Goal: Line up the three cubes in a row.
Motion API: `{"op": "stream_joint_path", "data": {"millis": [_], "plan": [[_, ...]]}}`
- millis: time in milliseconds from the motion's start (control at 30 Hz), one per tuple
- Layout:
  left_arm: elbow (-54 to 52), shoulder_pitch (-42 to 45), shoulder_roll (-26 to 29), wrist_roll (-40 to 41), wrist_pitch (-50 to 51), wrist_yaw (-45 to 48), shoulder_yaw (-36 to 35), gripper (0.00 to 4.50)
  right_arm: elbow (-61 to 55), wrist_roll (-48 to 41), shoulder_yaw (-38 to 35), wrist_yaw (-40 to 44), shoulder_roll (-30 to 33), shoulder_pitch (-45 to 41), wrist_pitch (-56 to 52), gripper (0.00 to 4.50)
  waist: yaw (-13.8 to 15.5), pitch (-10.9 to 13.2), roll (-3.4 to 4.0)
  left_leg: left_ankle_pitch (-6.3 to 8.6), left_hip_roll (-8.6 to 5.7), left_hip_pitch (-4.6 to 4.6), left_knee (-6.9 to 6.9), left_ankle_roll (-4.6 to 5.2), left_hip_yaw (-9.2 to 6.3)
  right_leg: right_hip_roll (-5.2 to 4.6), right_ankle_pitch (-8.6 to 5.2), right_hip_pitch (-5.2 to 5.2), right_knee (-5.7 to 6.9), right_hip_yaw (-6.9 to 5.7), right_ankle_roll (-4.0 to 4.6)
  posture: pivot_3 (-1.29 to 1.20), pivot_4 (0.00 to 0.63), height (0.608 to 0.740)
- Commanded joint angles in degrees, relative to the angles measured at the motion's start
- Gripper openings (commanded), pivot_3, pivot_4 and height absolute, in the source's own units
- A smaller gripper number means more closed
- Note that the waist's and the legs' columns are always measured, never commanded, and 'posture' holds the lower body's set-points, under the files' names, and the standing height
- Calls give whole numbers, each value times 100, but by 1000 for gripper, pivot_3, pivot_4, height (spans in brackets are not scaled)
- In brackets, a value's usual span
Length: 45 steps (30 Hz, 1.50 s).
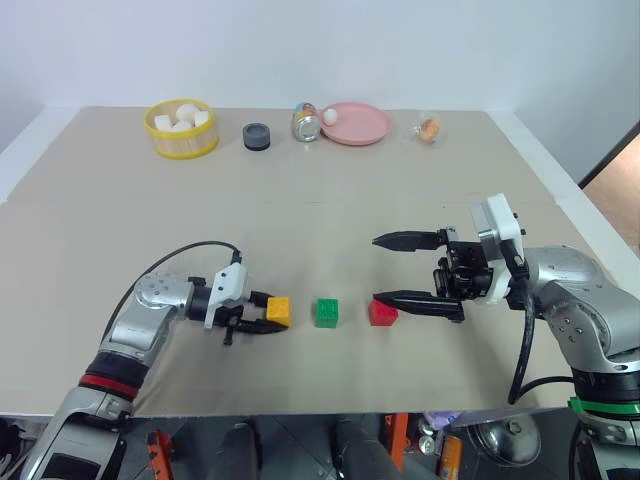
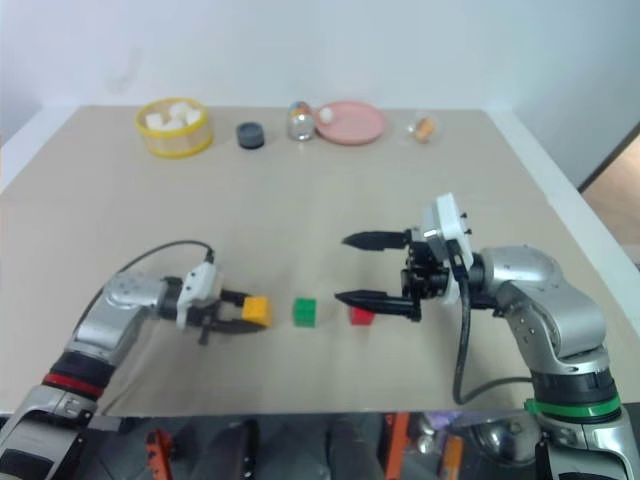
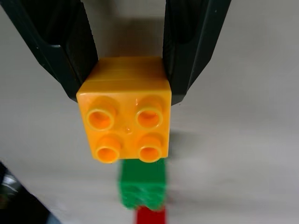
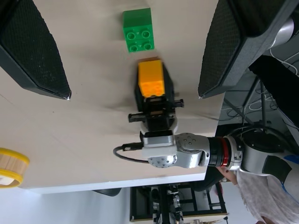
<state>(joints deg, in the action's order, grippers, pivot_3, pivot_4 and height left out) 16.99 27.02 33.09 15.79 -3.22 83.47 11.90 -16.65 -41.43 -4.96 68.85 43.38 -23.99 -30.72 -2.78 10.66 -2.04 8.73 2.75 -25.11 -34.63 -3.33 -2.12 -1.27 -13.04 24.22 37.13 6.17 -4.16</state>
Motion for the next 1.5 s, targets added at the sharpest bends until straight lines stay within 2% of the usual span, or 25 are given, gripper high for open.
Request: {"op": "stream_joint_path", "data": {"millis": [33,433,967,1167,1500], "plan": [[122,138,218,-54,-235,415,7,1345,-239,-43,-103,-41,59,32,40,4500,4,0,0,0,0,0,0,0,0,0,-1,0,2,0,1,0,150,740],[441,338,125,-150,-416,477,-19,1345,-44,329,-122,226,376,428,371,4500,6,0,0,-1,0,0,-12,2,0,0,2,-3,8,1,-1,0,150,740],[901,609,-183,-380,-860,133,-87,1345,-5,385,-43,197,318,357,396,4500,8,0,1,-3,-1,0,-33,4,0,-1,8,-15,9,2,-8,0,150,740],[1157,747,-114,-386,-972,215,-138,1345,-13,401,-4,170,256,334,391,4500,7,0,1,-4,-1,1,-38,6,0,0,13,-16,10,3,-9,0,150,740],[980,647,-101,-305,-823,313,-154,1345,23,425,-31,174,242,321,412,4500,7,0,1,-4,-1,0,-38,6,0,0,13,-16,11,3,-9,0,150,740]]}}
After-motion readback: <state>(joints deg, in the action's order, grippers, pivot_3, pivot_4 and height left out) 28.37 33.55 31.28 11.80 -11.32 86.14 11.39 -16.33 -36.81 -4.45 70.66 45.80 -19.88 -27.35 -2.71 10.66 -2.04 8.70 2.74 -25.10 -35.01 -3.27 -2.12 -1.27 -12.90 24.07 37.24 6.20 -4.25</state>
